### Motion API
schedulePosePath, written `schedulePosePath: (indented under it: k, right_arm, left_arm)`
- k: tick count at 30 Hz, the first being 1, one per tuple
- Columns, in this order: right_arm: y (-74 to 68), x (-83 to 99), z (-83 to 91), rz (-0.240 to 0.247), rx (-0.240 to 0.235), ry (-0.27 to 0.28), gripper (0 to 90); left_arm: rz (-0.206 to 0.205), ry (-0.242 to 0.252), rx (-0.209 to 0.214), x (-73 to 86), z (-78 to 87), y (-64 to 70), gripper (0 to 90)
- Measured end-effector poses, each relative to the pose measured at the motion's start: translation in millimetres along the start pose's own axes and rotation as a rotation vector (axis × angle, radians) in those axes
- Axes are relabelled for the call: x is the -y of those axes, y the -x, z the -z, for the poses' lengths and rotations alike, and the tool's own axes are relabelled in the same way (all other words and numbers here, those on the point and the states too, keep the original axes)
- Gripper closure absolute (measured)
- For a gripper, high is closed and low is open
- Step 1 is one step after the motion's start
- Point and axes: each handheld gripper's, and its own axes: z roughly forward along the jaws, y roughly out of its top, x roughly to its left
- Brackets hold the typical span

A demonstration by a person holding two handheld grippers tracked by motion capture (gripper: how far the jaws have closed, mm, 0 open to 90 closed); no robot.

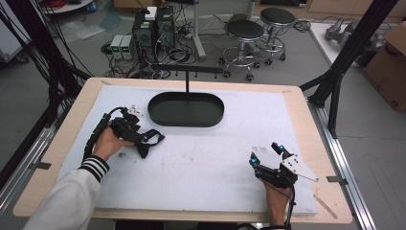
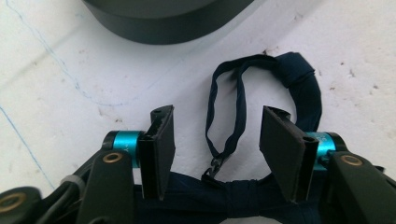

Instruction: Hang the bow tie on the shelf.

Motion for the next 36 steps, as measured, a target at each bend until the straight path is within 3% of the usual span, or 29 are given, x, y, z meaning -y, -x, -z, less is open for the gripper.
schedulePosePath:
  k: [4, 9, 12, 22, 32, 36]
  right_arm:
    - [-0.2, 0.0, 0.1, -0.001, 0.001, 0.001, 10.6]
    - [-0.1, 0.0, 0.4, -0.003, 0.001, 0.001, 10.6]
    - [-0.2, 0.0, 0.4, -0.002, 0.001, 0.002, 10.6]
    - [0.2, 0.1, 0.4, 0.000, 0.002, 0.004, 10.6]
    - [0.3, 0.1, 0.6, 0.001, 0.005, 0.005, 10.6]
    - [0.3, 0.1, 0.5, 0.001, 0.004, 0.005, 10.6]
  left_arm:
    - [0.012, -0.012, 0.003, 0.2, -4.0, -2.3, 45.9]
    - [-0.004, -0.035, -0.001, 0.9, -8.8, -1.4, 47.8]
    - [0.003, -0.038, 0.009, 0.6, -9.4, -1.1, 54.4]
    - [0.000, -0.070, 0.003, 1.2, -11.9, -1.1, 56.8]
    - [-0.034, -0.096, -0.004, 1.4, -16.0, 2.3, 63.4]
    - [-0.048, -0.092, -0.003, 1.1, -16.2, 3.3, 70.4]
